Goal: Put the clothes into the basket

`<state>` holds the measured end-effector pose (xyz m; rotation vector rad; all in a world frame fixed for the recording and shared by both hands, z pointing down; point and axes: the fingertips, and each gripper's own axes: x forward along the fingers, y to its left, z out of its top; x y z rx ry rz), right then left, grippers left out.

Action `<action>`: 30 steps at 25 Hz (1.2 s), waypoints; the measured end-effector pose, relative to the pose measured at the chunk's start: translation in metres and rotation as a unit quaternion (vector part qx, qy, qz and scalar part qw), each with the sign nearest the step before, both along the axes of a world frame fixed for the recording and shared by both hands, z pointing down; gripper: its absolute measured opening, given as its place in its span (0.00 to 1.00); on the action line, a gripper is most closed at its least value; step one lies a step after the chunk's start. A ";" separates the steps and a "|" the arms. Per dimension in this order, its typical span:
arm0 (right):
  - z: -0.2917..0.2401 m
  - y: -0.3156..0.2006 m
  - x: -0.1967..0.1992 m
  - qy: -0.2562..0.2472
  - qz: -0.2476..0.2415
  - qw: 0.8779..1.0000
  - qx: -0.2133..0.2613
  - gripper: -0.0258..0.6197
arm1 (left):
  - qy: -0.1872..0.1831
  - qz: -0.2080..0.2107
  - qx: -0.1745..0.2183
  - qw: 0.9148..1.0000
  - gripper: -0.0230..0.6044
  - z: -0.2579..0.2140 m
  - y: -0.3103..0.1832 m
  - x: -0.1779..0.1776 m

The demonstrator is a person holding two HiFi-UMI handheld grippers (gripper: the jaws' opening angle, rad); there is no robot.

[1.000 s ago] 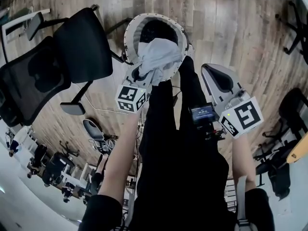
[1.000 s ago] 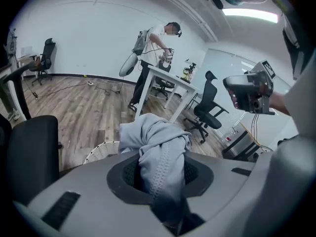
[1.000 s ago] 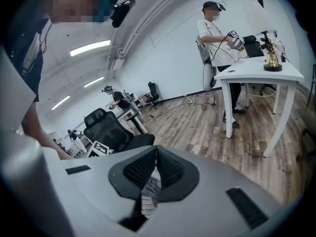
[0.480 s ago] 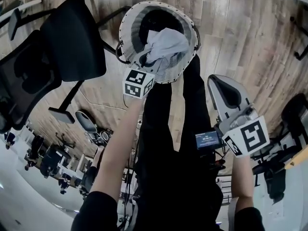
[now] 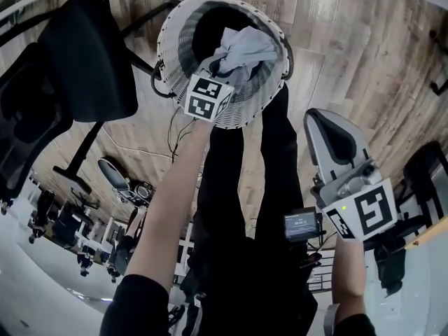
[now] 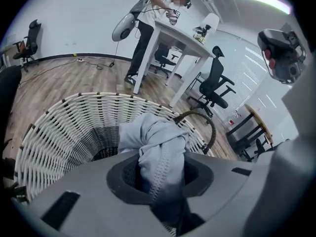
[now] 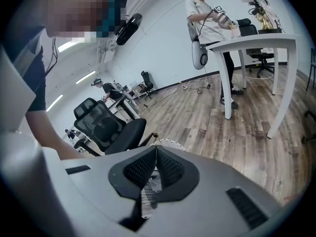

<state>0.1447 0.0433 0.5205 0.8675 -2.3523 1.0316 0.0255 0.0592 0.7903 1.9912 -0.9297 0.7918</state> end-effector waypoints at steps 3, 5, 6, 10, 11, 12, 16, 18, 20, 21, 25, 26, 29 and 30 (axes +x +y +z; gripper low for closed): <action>0.017 -0.001 0.000 -0.001 -0.002 1.000 -0.012 0.07 | -0.002 -0.002 0.000 1.000 0.22 0.018 -0.011 0.005; 0.028 0.000 0.000 -0.002 -0.007 1.000 -0.019 0.07 | -0.002 -0.005 0.000 1.000 0.22 0.030 -0.016 0.008; 0.033 0.000 -0.001 -0.003 -0.011 1.000 -0.022 0.07 | -0.002 -0.007 0.000 1.000 0.22 0.037 -0.018 0.010; 0.052 -0.006 -0.004 -0.006 -0.026 0.999 -0.029 0.07 | 0.000 -0.011 0.000 1.000 0.22 0.066 -0.029 0.018; 0.057 -0.007 -0.004 -0.006 -0.027 0.999 -0.031 0.07 | -0.001 -0.012 -0.001 1.000 0.22 0.074 -0.031 0.019; 0.063 -0.007 -0.003 -0.006 -0.026 0.999 -0.034 0.06 | -0.003 -0.013 -0.002 1.000 0.23 0.081 -0.033 0.021; 0.087 -0.008 0.006 -0.005 -0.024 0.999 -0.045 0.07 | -0.008 -0.005 -0.001 1.000 0.23 0.109 -0.042 0.029; 0.098 -0.007 0.010 -0.003 -0.024 0.998 -0.050 0.07 | -0.010 -0.001 0.000 1.000 0.23 0.122 -0.044 0.032; 0.108 -0.008 0.013 0.000 -0.024 0.998 -0.054 0.06 | -0.015 -0.002 -0.001 1.000 0.23 0.134 -0.047 0.031; 0.113 -0.007 0.014 0.001 -0.024 0.998 -0.055 0.07 | -0.019 -0.002 -0.001 1.000 0.23 0.140 -0.048 0.030; 0.126 -0.007 0.017 0.004 -0.026 0.998 -0.060 0.07 | -0.037 0.007 -0.011 0.999 0.24 0.164 -0.045 0.026; 0.128 -0.007 0.017 0.005 -0.028 0.998 -0.061 0.06 | -0.039 0.008 -0.014 0.999 0.24 0.170 -0.044 0.025; 0.136 -0.008 0.014 0.007 -0.033 0.998 -0.062 0.07 | -0.046 0.008 -0.025 0.999 0.25 0.189 -0.042 0.021; 0.139 -0.008 0.013 0.009 -0.036 0.997 -0.063 0.07 | -0.049 0.006 -0.029 0.998 0.25 0.196 -0.042 0.019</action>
